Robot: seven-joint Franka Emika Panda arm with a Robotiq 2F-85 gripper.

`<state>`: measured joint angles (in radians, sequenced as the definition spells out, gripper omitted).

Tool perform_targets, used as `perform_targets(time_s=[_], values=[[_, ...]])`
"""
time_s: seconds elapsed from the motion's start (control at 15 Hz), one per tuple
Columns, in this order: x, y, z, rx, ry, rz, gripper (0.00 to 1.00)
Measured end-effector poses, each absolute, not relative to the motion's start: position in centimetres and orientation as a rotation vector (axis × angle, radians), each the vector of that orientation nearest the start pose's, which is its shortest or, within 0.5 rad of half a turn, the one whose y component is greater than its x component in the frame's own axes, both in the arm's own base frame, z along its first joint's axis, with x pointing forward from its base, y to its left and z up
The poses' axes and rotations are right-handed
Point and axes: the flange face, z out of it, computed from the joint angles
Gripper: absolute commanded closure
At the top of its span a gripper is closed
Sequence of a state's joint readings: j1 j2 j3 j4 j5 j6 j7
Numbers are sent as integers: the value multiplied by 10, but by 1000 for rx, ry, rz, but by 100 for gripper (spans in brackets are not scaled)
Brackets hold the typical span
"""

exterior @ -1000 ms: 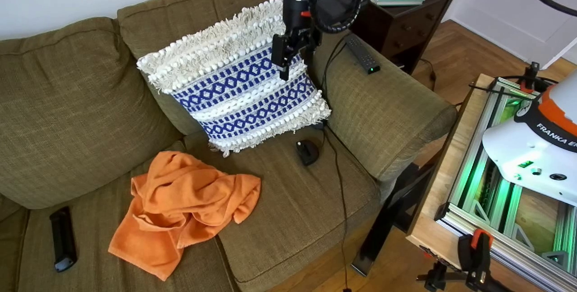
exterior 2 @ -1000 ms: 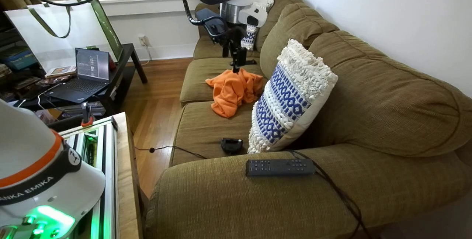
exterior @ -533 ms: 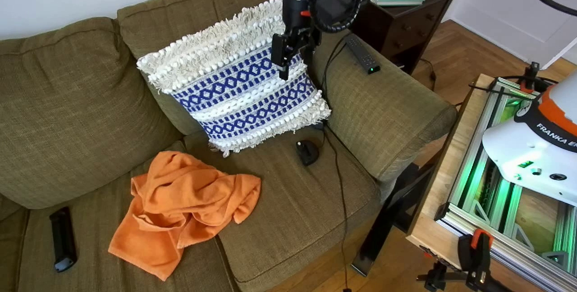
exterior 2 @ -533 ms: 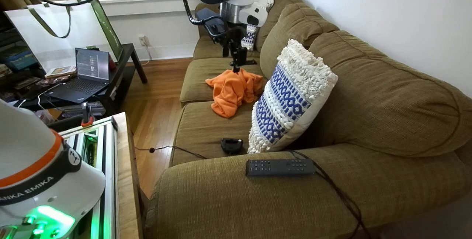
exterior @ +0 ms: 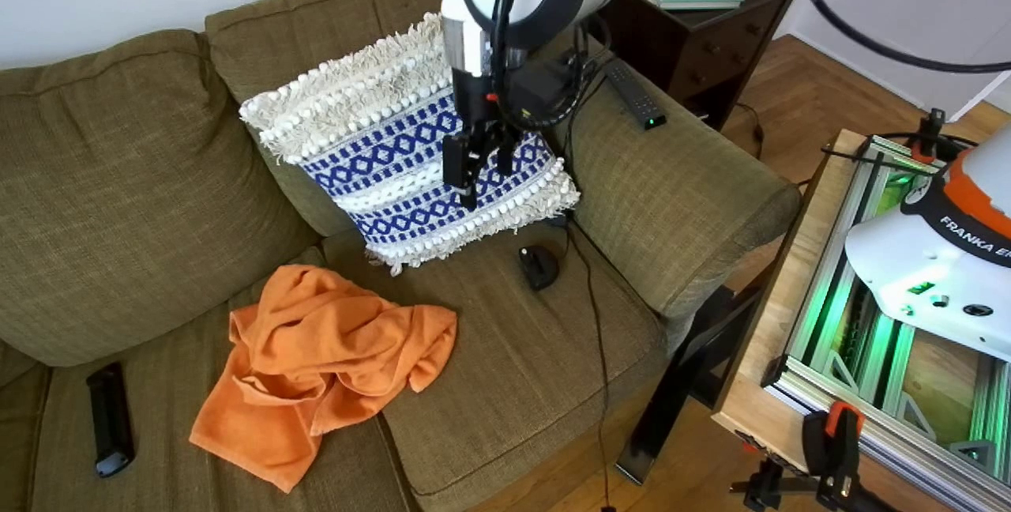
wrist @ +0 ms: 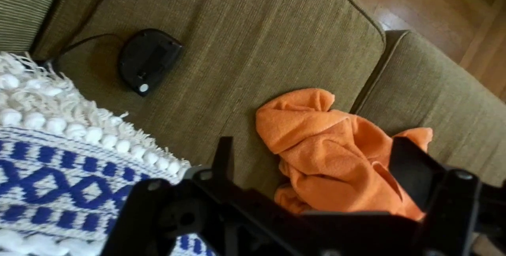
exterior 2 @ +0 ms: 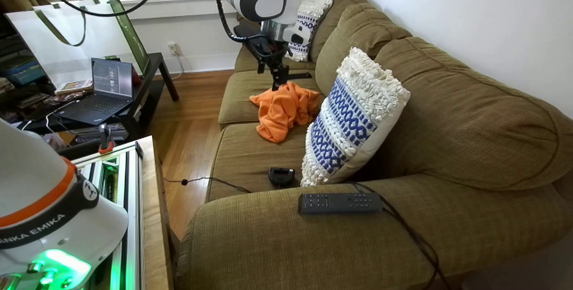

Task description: Pick up the orange towel from the sofa seat and place it on the sofa back support of the right seat

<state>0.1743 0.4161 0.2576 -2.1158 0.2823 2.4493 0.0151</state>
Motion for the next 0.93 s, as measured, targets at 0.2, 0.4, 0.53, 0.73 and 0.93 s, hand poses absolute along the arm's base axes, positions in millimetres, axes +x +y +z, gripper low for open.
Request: perform_targets(time_s=[0.2, 0.4, 0.53, 0.73, 0.93], values=[[524, 267, 186, -2818, -351, 242, 0], [531, 280, 155, -2777, -406, 279, 0], [535, 283, 133, -2766, -395, 295, 0], [541, 284, 102, -2762, -339, 264, 0], [546, 283, 76, -2767, -287, 183, 0]])
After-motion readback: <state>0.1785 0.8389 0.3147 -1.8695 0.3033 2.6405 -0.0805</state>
